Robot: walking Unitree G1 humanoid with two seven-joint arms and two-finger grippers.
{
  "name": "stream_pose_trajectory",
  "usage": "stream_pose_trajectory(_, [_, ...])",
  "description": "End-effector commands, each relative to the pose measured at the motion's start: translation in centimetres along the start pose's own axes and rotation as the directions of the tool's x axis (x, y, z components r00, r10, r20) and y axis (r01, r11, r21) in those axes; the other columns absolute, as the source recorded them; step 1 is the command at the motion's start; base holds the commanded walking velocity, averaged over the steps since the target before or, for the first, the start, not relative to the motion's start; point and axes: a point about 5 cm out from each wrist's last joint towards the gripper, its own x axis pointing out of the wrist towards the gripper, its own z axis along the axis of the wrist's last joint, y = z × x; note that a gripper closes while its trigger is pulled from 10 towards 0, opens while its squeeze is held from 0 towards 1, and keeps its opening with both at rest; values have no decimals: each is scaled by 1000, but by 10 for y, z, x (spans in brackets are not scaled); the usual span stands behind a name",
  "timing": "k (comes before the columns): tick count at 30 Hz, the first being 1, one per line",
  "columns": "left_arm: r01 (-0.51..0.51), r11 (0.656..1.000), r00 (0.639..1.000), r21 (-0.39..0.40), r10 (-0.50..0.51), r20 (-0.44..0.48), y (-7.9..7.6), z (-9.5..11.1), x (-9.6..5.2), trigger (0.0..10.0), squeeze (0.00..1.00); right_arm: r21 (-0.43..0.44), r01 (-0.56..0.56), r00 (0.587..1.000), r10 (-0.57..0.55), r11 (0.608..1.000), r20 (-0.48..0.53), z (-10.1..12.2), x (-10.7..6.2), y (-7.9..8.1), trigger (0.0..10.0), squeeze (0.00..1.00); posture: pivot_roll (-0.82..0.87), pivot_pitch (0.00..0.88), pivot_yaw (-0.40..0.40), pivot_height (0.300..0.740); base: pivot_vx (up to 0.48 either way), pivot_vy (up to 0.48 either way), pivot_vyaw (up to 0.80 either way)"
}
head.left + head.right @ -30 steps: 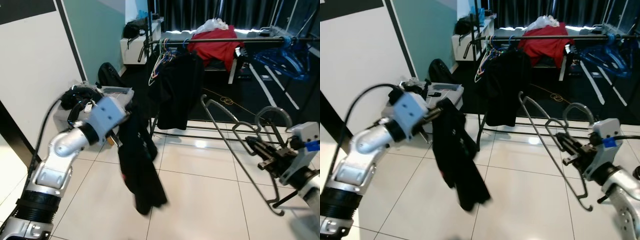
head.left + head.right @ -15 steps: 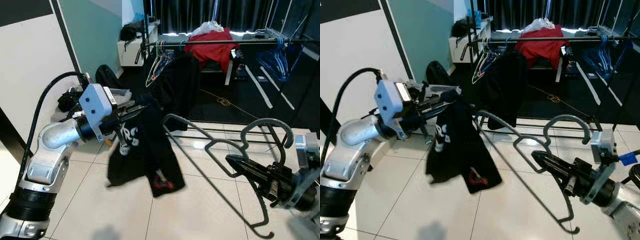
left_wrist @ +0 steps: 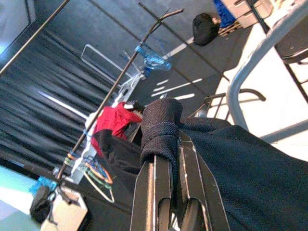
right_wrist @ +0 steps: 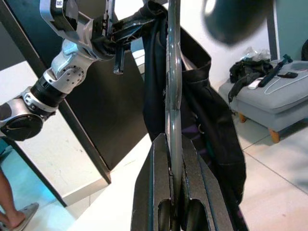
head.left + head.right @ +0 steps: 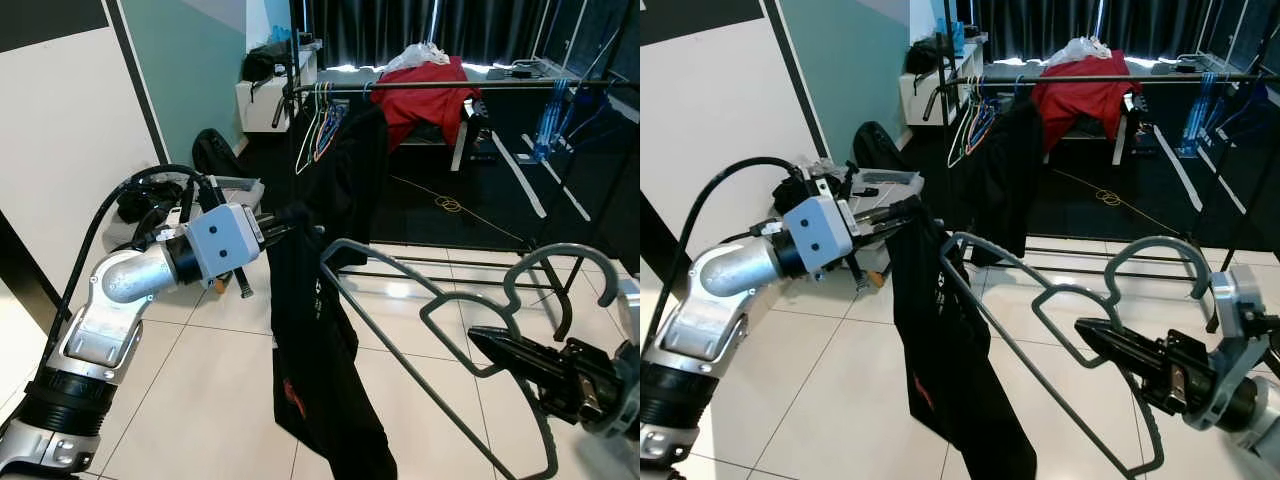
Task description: Hang hanger
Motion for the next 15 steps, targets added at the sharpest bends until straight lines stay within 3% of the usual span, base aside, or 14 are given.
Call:
stream_pose_trajectory(1, [48, 999, 998, 26, -49, 32, -2, 9, -1, 10000, 0, 19, 18, 999, -17, 1000, -45, -7, 2, -1, 10000, 0, -111, 0, 22, 740, 0, 0, 0])
stream_pose_trajectory(8, [172, 984, 971, 44, -177, 162, -16, 38, 5, 10000, 0, 42, 68, 996, -65, 997, -60, -14, 14, -9, 10000, 0, -105, 0, 16, 740, 0, 0, 0])
stream_pose_trajectory(15, [263, 964, 942, 46, -267, 206, -30, 46, 7, 10000, 0, 52, 92, 995, -90, 994, -46, -13, 19, -14, 10000, 0, -109, 0, 11, 740, 0, 0, 0])
